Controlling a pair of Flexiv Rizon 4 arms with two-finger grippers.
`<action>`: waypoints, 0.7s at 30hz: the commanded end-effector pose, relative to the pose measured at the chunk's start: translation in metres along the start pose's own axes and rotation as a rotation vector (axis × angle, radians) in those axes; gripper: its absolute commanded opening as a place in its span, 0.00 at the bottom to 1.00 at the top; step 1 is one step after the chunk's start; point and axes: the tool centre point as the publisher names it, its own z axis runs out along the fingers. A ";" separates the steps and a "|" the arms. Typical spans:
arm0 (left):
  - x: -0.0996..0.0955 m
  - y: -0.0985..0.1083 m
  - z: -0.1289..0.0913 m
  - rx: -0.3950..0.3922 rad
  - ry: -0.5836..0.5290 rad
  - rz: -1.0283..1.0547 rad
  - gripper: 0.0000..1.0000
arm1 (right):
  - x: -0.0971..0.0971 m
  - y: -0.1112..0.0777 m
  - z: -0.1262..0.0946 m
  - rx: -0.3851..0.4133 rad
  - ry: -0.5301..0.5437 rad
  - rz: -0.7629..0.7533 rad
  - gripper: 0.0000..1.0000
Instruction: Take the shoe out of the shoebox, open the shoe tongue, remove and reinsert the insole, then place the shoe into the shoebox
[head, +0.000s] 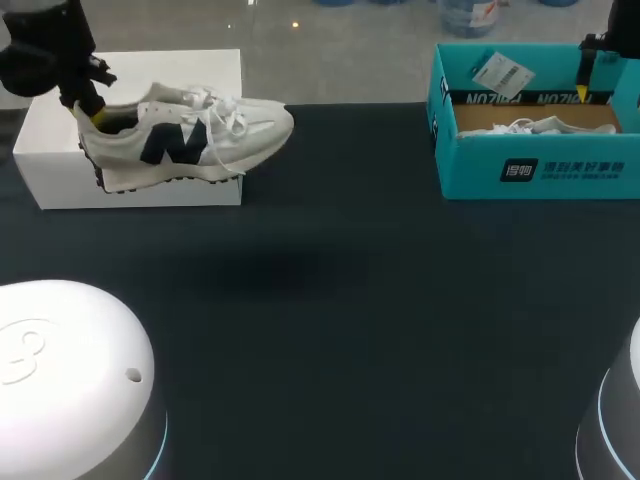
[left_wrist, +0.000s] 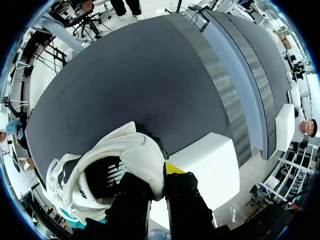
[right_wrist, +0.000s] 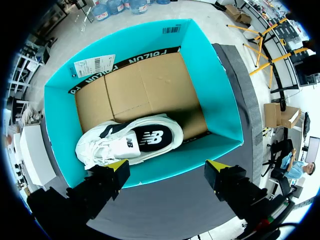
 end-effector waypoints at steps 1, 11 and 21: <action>-0.028 -0.035 0.000 -0.121 0.013 0.019 0.00 | 0.000 -0.001 0.000 -0.001 0.001 0.000 1.00; -0.066 -0.043 -0.001 -0.090 -0.015 0.063 0.00 | 0.000 -0.001 0.000 -0.001 0.001 0.000 1.00; -0.067 -0.042 0.000 -0.085 -0.030 0.059 0.00 | 0.000 -0.001 0.000 -0.001 0.001 0.000 1.00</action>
